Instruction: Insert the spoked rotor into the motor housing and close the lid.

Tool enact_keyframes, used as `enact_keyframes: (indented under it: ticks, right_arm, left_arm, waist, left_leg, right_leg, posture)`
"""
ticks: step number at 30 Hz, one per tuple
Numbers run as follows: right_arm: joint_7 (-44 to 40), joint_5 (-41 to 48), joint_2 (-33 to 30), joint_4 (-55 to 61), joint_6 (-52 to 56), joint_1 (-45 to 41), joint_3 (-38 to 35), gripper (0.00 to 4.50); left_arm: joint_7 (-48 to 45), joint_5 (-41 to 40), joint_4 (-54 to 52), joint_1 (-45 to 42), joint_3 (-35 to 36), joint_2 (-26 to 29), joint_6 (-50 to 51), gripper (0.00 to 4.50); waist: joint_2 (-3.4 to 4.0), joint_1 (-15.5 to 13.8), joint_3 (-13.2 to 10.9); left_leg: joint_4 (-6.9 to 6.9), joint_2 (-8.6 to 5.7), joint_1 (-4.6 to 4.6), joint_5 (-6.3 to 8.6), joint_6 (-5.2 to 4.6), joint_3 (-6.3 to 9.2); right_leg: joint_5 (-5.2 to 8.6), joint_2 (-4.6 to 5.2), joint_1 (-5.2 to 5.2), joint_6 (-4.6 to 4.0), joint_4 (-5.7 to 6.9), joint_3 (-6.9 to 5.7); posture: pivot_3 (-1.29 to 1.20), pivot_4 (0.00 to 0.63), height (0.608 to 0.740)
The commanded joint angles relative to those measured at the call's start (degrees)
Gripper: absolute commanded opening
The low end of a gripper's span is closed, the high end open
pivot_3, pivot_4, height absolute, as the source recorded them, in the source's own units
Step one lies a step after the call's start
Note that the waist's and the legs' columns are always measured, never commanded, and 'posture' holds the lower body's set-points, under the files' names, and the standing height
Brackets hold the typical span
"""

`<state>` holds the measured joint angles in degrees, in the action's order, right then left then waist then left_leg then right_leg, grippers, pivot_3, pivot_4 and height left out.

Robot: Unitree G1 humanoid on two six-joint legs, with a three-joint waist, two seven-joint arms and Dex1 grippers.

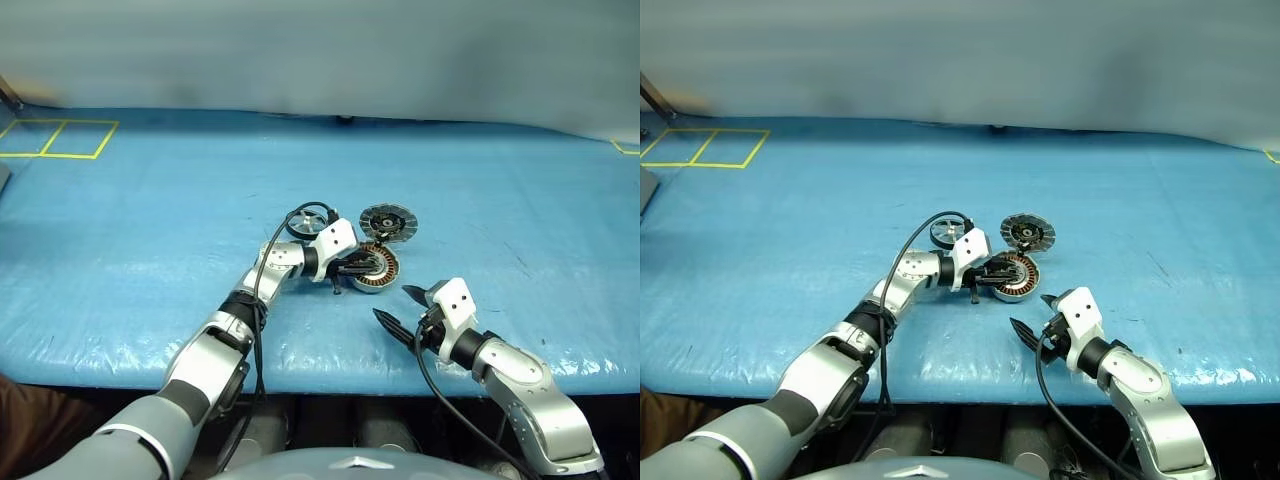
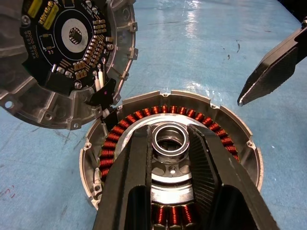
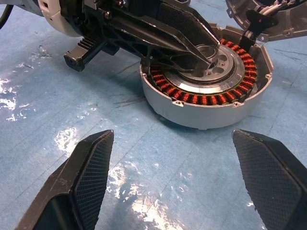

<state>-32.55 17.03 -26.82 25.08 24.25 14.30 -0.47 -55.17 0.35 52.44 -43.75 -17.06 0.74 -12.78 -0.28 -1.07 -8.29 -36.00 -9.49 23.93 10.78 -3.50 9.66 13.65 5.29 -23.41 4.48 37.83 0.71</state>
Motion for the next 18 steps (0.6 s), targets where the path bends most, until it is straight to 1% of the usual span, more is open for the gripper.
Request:
enact_keyframes:
  ticks: [1, 13, 17, 18]
  right_arm:
    - [0.1, 0.1, -0.1, 2.1, -0.7, -0.2, 0.0, 4.11]
    - [0.0, -0.1, -0.1, 1.8, -0.7, -0.5, -0.1, 4.11]
    - [-0.1, -0.2, -0.2, 1.6, -0.8, -0.8, 0.1, 4.11]
    - [-0.1, -0.2, -0.1, 1.6, -0.8, -0.8, 0.1, 4.11]
  left_arm:
    - [-0.8, 0.4, 0.3, -1.3, 0.3, -0.6, -0.6, 1.07]
    - [-0.6, 1.3, 0.5, -1.0, 1.2, -0.5, 0.3, 1.07]
    - [0.2, 0.8, 0.2, -0.8, 2.0, -0.6, -0.2, 2.00]
    - [0.4, 0.7, 0.2, -0.8, 2.2, -0.7, -0.2, 2.00]
  waist:
    - [0.00, 0.0, 0.0]
    - [0.00, 0.0, 0.0]
    - [0.00, 0.1, 0.0]
    - [0.00, 0.1, 0.0]
  left_leg:
    - [0.00, 0.00, 0.00, 0.00, 0.00, 0.00]
    - [-0.02, 0.00, -0.01, 0.00, 0.00, 0.00]
    - [-0.04, 0.00, -0.01, -0.01, 0.00, 0.00]
    - [-0.04, 0.00, -0.01, -0.01, 0.00, 0.00]
  right_leg:
    - [0.00, 0.00, 0.00, 0.00, 0.00, 0.00]
    - [-0.01, 0.00, 0.01, 0.00, 0.02, 0.00]
    - [-0.01, -0.01, 0.02, 0.00, 0.03, 0.00]
    - [-0.02, -0.01, 0.01, 0.01, 0.03, 0.00]
  posture:
    - [0.00, 0.150, 0.740]
    - [0.00, 0.150, 0.740]
    - [0.00, 0.150, 0.740]
    - [0.00, 0.150, 0.740]
